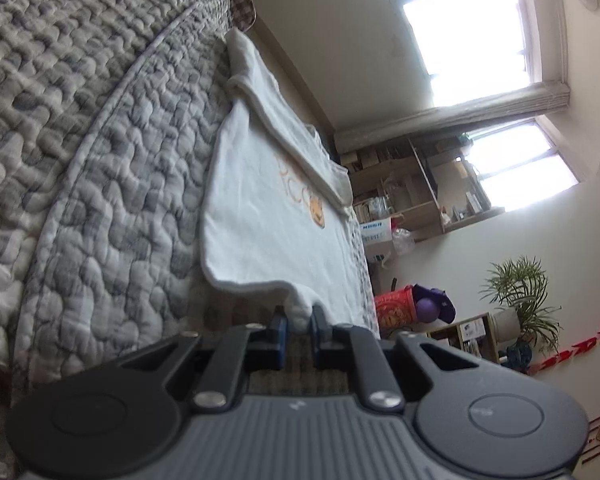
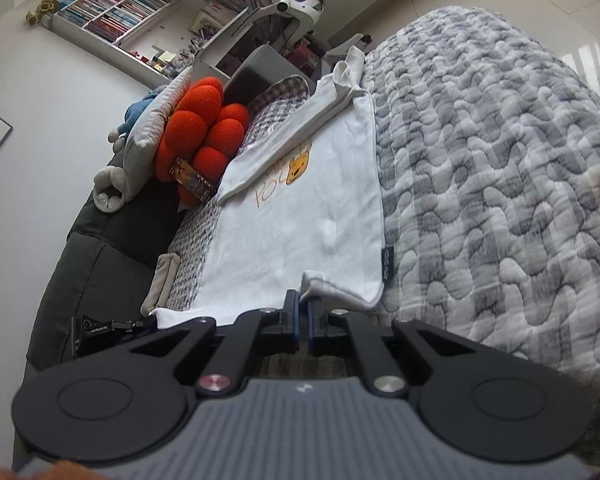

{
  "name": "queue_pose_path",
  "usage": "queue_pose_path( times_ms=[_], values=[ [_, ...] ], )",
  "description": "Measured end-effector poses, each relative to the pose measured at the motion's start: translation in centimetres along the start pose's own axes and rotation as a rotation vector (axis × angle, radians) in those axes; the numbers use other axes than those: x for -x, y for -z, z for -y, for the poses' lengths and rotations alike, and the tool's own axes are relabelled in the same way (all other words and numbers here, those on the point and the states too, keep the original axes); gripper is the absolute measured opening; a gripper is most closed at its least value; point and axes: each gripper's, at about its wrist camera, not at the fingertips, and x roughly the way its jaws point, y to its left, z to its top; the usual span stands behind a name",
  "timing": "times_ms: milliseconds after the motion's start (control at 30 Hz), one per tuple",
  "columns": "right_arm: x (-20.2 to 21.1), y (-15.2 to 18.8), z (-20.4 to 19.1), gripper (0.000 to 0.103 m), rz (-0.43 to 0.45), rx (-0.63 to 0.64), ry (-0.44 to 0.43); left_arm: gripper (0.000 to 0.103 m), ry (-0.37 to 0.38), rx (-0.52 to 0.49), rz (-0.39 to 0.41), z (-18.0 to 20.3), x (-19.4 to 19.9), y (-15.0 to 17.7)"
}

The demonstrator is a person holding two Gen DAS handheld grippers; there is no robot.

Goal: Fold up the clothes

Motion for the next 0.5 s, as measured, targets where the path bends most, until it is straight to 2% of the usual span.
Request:
queue_pose_path(
  times_ms=[167,333,433,500],
  values=[
    [-0.8,-1.8,-0.5,0.005,0.086,-0.018,0.013,0.007,-0.031,0.07,0.108,1.4,-0.7,-2.2],
    [-2.3,-3.8,-0.9,0.005,0.152,-0.017,0.039,0.007,-0.095,0.122,0.181,1.8,-2.6,-4.2],
    [-3.6,-5.1,-0.5,0.005,0.186,-0.018,0.09,0.007,-0.136,0.199,0.215,1.4,-3.8,-5.3],
    [-4.5,-5.9,-0.1,0.005,0.206,-0.028,0.127,0.006,-0.189,0.23,0.236,1.3,-4.6,-5.9]
  ],
)
